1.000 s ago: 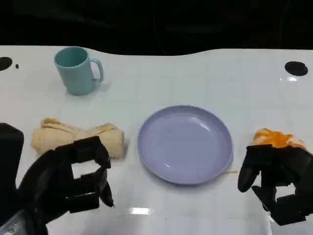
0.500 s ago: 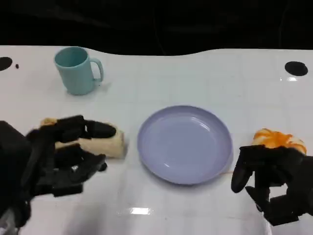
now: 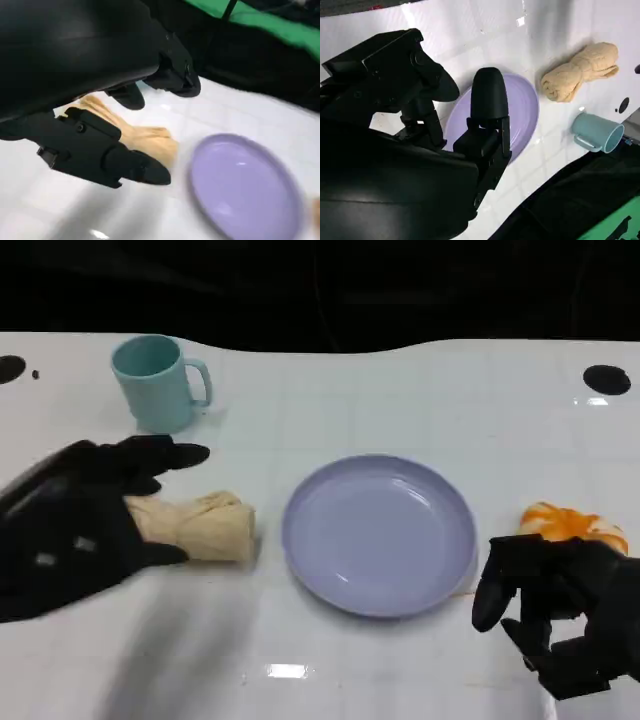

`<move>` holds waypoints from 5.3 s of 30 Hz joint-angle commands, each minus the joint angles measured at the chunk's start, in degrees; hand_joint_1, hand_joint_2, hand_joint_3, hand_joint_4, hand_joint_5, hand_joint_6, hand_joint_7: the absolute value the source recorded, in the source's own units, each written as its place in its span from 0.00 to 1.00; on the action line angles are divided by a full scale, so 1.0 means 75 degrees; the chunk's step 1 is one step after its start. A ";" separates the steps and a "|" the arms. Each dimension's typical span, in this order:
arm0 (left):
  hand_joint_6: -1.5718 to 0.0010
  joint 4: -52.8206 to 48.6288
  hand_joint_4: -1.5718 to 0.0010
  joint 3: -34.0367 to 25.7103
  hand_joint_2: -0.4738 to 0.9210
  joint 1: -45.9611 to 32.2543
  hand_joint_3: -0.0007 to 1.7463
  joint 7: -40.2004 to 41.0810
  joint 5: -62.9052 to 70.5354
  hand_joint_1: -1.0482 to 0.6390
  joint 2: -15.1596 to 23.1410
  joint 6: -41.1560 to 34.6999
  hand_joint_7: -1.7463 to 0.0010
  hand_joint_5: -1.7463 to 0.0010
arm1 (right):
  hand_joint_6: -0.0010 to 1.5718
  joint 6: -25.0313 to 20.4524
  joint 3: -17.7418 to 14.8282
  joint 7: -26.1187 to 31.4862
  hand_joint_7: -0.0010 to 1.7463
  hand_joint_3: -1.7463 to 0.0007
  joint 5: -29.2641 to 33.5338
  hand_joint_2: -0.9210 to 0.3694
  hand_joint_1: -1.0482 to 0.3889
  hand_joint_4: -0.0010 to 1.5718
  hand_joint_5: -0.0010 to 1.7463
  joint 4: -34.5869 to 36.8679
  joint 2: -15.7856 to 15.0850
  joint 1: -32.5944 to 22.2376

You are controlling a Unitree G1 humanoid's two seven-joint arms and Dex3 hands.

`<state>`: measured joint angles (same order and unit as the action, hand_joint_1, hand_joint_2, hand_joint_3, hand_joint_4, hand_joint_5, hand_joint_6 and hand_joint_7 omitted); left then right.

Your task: Grasp the towel on the left side of the plate with the left hand and place it into the plate.

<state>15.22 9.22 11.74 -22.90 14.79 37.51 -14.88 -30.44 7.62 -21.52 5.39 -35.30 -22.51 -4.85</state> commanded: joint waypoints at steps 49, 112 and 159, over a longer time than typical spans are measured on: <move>0.59 -0.9495 0.50 0.3107 1.00 0.3695 0.14 0.4713 0.4072 0.50 -0.2274 0.3221 0.07 0.00 | 0.44 -0.0247 -0.0194 -0.0040 0.87 0.33 -0.0040 0.32 0.74 0.49 1.00 -0.0475 -0.0164 -0.0283; 0.82 -0.4163 0.88 0.3112 1.00 0.3209 0.04 0.1071 0.3819 0.23 -0.3825 0.1277 1.00 0.72 | 0.43 -0.0136 0.0040 -0.0047 0.87 0.34 0.0038 0.30 0.74 0.48 1.00 -0.0377 -0.0154 -0.0201; 0.53 0.3630 0.44 -0.3051 0.66 -0.2256 0.87 0.0869 -0.6331 0.56 -0.3765 -0.6054 0.01 0.00 | 0.45 -0.0407 -0.0089 -0.0085 0.85 0.36 0.0004 0.30 0.74 0.48 1.00 -0.0320 -0.0227 -0.0018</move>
<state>43.80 -14.18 -5.44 -18.11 -33.14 8.10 -60.42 -34.42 7.77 -21.70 5.64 -38.03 -23.07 -4.70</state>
